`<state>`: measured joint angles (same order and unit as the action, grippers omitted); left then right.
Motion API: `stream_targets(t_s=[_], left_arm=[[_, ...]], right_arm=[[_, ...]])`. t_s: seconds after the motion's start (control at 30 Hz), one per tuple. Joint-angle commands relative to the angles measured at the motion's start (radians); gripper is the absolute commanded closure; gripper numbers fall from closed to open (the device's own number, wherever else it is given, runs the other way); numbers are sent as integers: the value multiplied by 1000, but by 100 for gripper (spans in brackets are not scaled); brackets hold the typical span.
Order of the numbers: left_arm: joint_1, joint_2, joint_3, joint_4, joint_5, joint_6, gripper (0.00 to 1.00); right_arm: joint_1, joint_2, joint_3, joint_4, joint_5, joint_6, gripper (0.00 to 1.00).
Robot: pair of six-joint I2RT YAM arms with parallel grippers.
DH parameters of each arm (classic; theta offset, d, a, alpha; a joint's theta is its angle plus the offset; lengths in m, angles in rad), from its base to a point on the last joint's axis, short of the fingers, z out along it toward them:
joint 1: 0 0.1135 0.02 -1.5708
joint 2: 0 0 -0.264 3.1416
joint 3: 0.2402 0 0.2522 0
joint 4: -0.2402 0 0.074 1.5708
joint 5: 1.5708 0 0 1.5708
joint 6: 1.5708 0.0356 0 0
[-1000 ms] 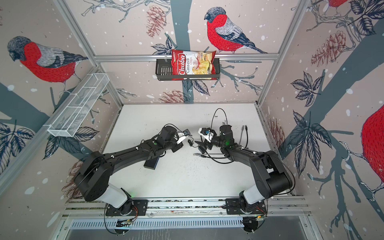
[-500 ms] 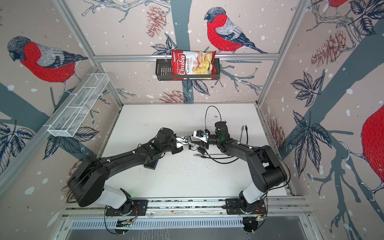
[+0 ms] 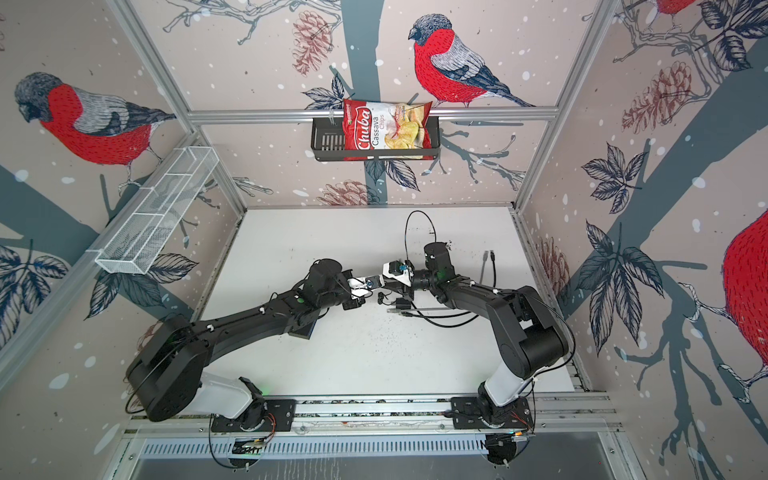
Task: Insert the plug into the switch port
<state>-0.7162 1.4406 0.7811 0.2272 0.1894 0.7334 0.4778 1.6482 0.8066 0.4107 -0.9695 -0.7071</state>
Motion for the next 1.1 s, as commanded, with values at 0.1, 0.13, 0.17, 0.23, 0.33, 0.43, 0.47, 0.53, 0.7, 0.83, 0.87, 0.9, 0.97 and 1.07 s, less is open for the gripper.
stream_targets(t_s=[0.1, 0.13, 0.17, 0.23, 0.33, 0.43, 0.47, 0.53, 0.7, 0.83, 0.87, 0.9, 0.97, 1.07], left_arm=[[-3, -12, -9, 47, 18, 13, 100], [-3, -13, -10, 49, 16, 14, 100], [-3, -14, -10, 49, 15, 15, 100], [-3, -18, -12, 51, 16, 16, 100], [-3, -22, -16, 52, 14, 18, 100], [-3, -23, -17, 50, 12, 17, 100], [-3, -22, -19, 52, 9, 18, 100], [-3, -19, -17, 55, 1, 10, 100], [-3, -7, -9, 56, -26, -13, 96], [-3, -11, -11, 34, -54, -21, 73], [-3, -17, -16, 36, -72, -35, 66], [-3, -25, -25, 42, -92, -48, 59], [-3, -48, -52, 65, -139, -85, 49], [-3, -99, -96, 93, -198, -115, 41]], right_arm=[[8, 14, 17, -2, -36, 16, 76], [9, 15, 18, -3, -38, 16, 77], [10, 17, 20, -5, -38, 17, 80], [10, 19, 22, -7, -40, 18, 83], [9, 21, 22, -8, -42, 17, 89], [9, 20, 22, -12, -47, 14, 94], [10, 19, 23, -13, -50, 11, 96], [10, 19, 22, -18, -55, 9, 99], [9, 21, 25, -23, -61, 12, 99], [7, 28, 27, -19, -39, 36, 100], [4, 30, 28, -14, -35, 48, 100], [2, 31, 28, -8, -30, 60, 100], [-7, 36, 33, -8, -29, 87, 100], [-23, 36, 40, -20, -13, 118, 100]])
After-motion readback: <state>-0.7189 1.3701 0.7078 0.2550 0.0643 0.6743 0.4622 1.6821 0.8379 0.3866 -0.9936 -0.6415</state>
